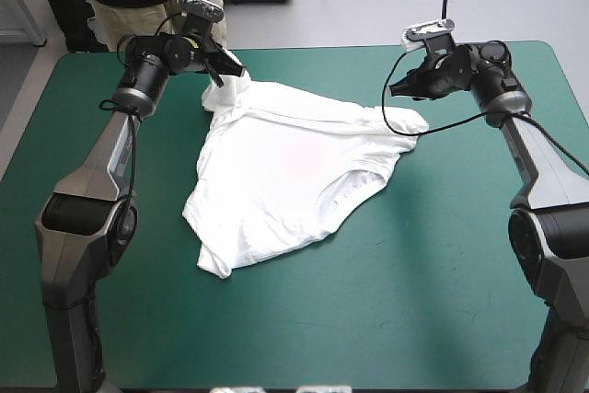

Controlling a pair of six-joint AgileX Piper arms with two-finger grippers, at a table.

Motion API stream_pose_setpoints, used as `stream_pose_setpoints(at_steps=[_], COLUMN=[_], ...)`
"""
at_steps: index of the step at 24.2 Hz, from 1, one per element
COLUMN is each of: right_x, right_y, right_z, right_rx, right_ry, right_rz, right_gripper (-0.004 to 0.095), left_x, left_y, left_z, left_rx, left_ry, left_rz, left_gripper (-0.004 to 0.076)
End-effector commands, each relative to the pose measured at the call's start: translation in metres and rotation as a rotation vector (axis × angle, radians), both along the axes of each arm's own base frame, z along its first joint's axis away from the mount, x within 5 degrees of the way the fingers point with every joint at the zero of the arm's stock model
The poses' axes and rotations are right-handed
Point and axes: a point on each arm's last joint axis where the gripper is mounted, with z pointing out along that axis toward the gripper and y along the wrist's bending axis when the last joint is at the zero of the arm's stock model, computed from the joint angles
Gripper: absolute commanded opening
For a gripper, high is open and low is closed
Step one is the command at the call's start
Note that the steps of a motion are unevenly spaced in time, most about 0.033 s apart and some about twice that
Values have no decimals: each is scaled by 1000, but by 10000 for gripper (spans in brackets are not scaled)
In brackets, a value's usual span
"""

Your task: Fold the cloth

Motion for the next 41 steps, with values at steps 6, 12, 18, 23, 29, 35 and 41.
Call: stream_pose_setpoints(at_steps=[6,12,18,23,29,35,41], right_x=[-15,-76,-148,-194,-202,-202,-201], right_y=[-22,-27,-26,-26,-25,-25,-25], right_z=[61,131,167,183,184,184,184], right_rx=[20,1,38,74,99,100,99], right_ry=[-169,-225,-109,-115,-118,-123,-128], right_rz=[-28,10,85,115,127,126,124], right_gripper=[496,496,496,496,496,496,496], left_x=[-14,-71,-138,-247,-301,-302,-283], left_y=[1,9,-2,-3,-12,-35,-45], left_z=[35,70,67,36,7,-36,-62], left_rx=[-53,10,-164,-21,80,197,218], left_ry=[-40,207,460,454,403,383,443], left_rz=[7,-39,-199,-315,-420,-457,-366], left_gripper=[561,473,453,438,438,438,438])
